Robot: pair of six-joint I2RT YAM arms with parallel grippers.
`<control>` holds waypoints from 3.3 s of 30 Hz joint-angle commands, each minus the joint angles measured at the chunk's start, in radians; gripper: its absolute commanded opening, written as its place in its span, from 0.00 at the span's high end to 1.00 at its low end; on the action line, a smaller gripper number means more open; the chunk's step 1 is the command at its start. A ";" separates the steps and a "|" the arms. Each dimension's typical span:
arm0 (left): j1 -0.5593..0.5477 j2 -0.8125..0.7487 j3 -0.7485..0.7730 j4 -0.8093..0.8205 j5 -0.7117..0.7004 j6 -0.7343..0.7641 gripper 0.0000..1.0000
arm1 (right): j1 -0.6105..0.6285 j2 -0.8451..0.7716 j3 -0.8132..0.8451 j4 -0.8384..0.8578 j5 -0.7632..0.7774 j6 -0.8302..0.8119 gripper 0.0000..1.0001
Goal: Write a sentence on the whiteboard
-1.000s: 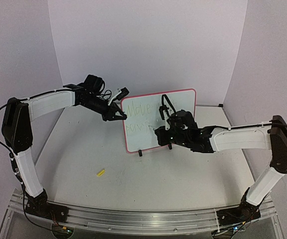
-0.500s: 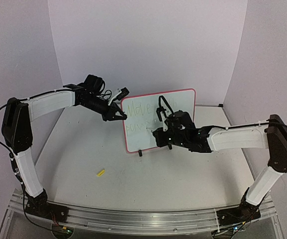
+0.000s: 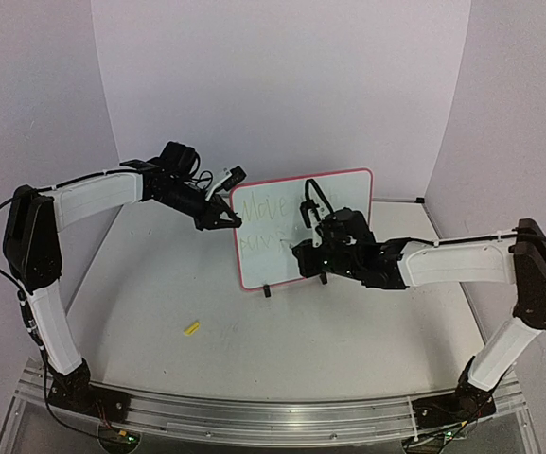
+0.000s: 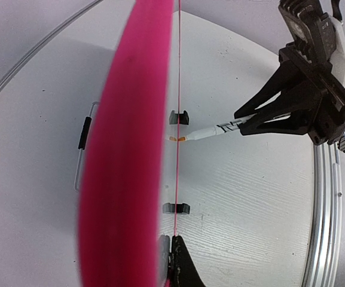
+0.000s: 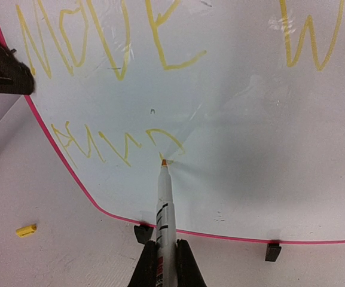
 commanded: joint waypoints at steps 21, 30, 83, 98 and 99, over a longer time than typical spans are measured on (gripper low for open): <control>-0.004 0.002 -0.021 -0.033 -0.122 0.081 1.00 | -0.054 -0.167 -0.096 -0.002 -0.067 -0.032 1.00; -0.006 0.002 -0.023 -0.033 -0.123 0.081 1.00 | -0.054 -0.107 -0.050 0.030 -0.059 -0.036 1.00; -0.007 0.003 -0.020 -0.034 -0.123 0.082 1.00 | -0.055 -0.070 0.002 -0.002 0.030 -0.024 1.00; -0.006 0.000 -0.020 -0.034 -0.123 0.083 1.00 | -0.054 -0.086 0.011 0.014 -0.008 -0.041 1.00; -0.007 0.000 -0.020 -0.034 -0.122 0.083 1.00 | -0.054 -0.088 0.011 0.015 -0.010 -0.041 1.00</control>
